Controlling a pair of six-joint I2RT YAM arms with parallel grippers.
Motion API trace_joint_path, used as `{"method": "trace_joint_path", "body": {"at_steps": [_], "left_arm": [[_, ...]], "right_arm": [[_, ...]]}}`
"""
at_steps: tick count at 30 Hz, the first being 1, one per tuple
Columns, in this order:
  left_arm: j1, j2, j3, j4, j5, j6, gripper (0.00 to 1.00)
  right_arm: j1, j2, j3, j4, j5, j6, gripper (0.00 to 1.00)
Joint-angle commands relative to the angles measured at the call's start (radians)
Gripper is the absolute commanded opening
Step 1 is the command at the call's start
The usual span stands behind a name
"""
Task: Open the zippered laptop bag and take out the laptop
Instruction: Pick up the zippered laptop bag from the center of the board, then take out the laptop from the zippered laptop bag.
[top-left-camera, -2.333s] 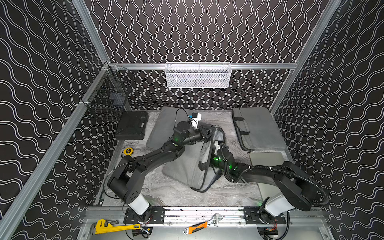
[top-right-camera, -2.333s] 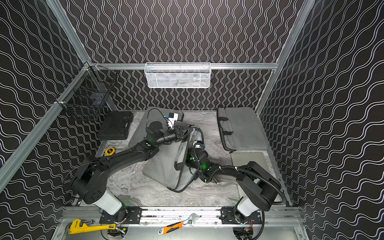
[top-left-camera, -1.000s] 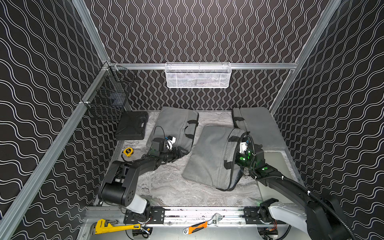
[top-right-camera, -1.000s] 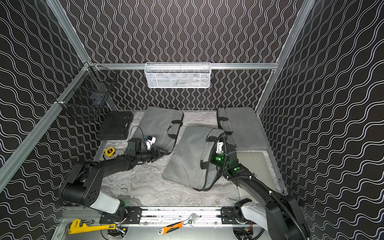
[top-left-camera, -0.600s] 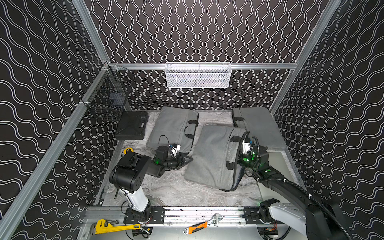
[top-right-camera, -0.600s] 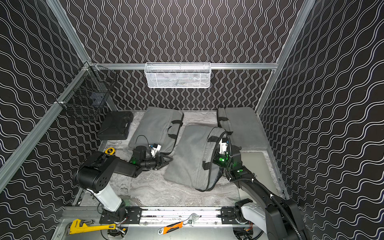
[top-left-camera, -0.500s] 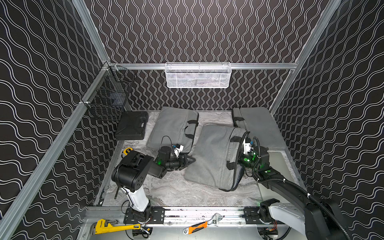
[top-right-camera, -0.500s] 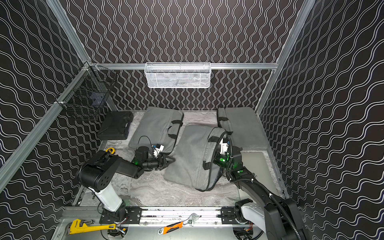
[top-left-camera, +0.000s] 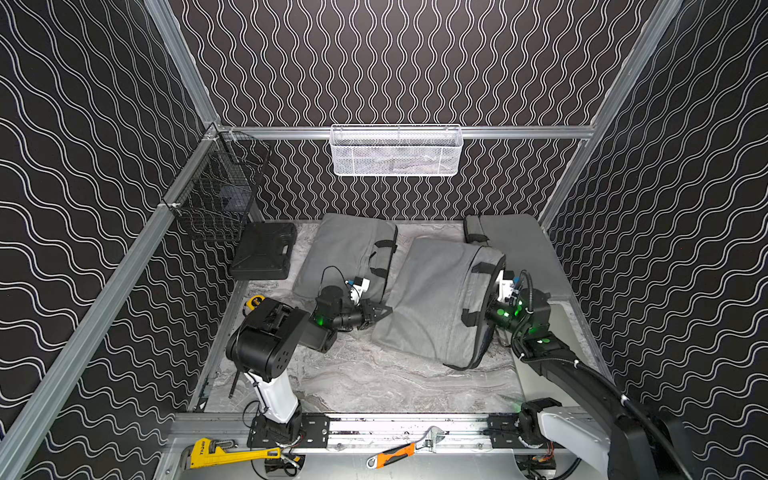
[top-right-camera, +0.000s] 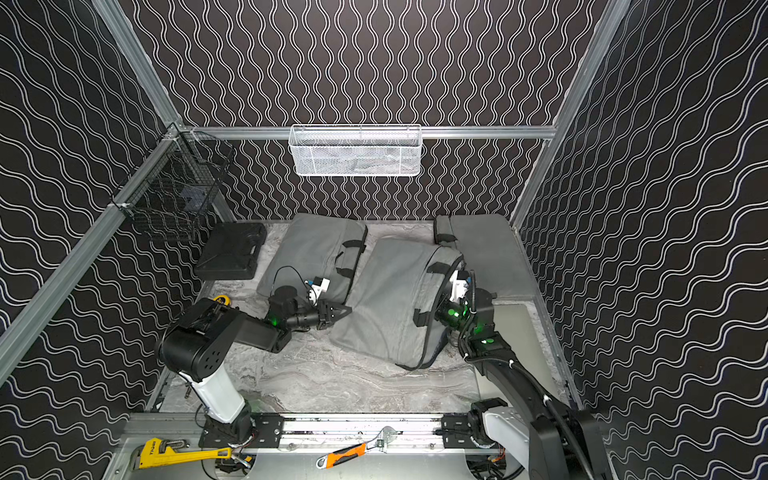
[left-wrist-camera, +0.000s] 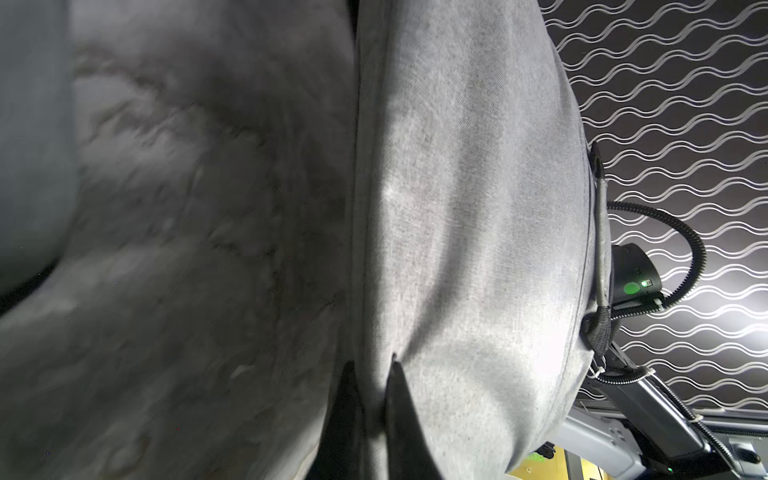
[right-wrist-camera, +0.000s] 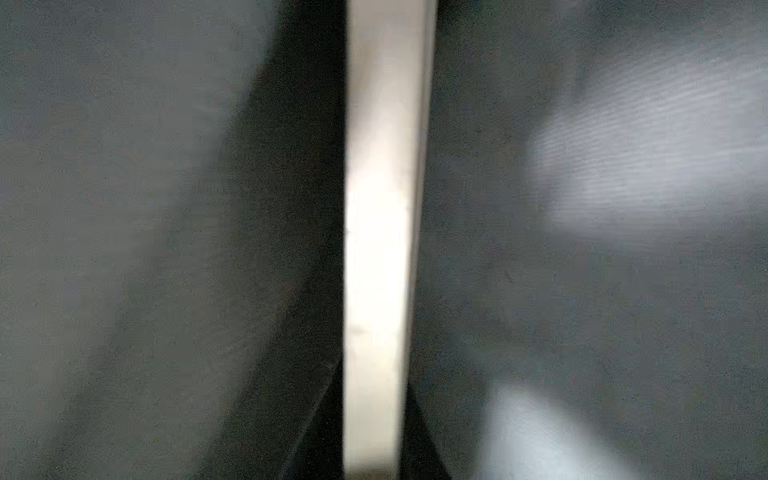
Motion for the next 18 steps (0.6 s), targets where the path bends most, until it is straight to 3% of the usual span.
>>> {"method": "trace_joint_path", "body": {"at_steps": [1, 9, 13, 18], "left_arm": [[-0.002, -0.025, 0.063, -0.084, -0.025, 0.06, 0.0], [-0.099, 0.114, 0.423, -0.206, -0.138, 0.079, 0.0], [-0.148, 0.221, 0.575, -0.246, -0.319, 0.065, 0.0], [-0.181, 0.376, 0.77, -0.305, -0.56, 0.059, 0.0]], "right_arm": [[-0.024, -0.036, 0.086, -0.131, 0.067, -0.157, 0.0], [-0.155, 0.036, 0.347, -0.36, 0.132, -0.356, 0.0], [-0.221, 0.151, 0.462, -0.359, 0.139, -0.361, 0.0], [-0.281, 0.274, 0.475, -0.27, 0.151, -0.293, 0.0]]}}
